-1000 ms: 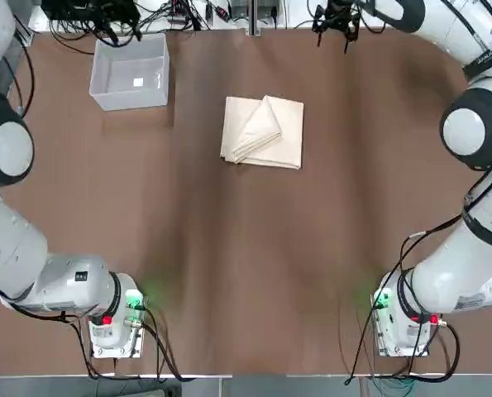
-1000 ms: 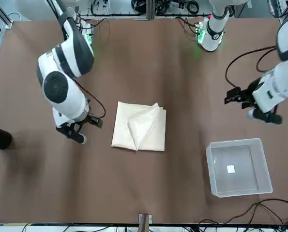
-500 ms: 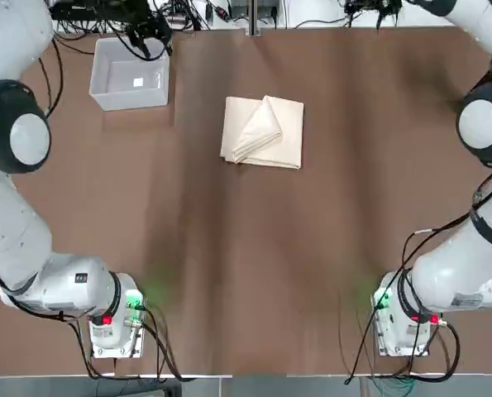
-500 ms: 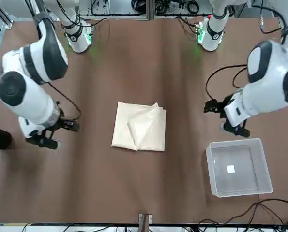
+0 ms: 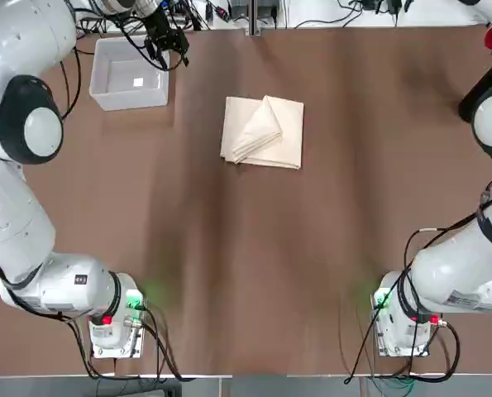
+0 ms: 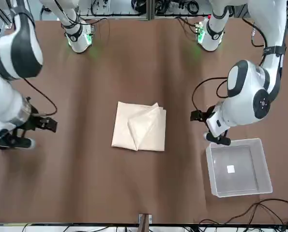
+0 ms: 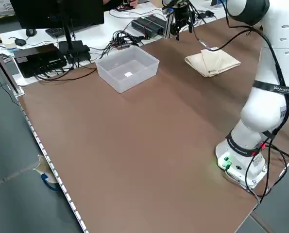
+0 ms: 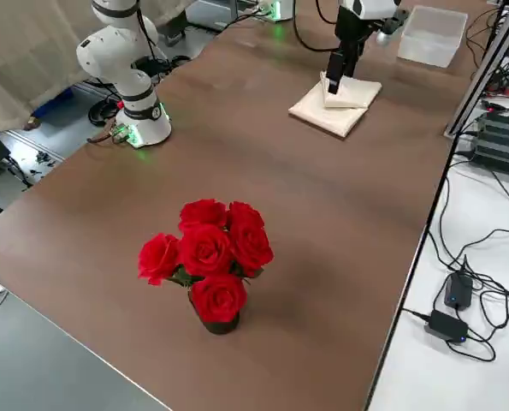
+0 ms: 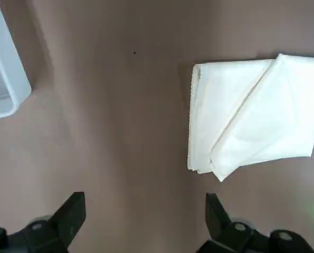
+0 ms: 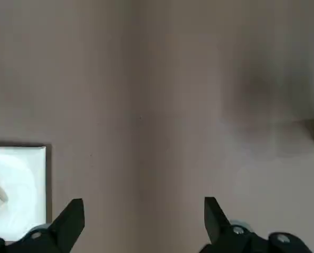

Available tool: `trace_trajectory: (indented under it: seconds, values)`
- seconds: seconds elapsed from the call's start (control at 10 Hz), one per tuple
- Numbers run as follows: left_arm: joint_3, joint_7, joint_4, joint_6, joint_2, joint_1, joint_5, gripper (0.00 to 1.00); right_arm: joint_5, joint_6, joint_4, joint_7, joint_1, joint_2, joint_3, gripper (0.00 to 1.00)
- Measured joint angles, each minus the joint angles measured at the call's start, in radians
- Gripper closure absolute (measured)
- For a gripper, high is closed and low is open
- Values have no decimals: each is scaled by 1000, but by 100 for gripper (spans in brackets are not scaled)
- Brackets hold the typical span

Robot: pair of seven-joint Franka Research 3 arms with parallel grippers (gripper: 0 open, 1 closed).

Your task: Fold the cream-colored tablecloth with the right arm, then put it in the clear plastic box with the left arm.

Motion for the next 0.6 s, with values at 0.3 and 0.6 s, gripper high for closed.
trace_trajectory:
  seconds: [0.3,0.6]
  values:
    - [-17,0,-1,73,91,-1,0,0,3,-12,-1,-59,-30,-65,-30,0]
    - [-36,-1,-1,166,176,-22,0,0,10,-23,-20,-95,-31,-117,-69,0]
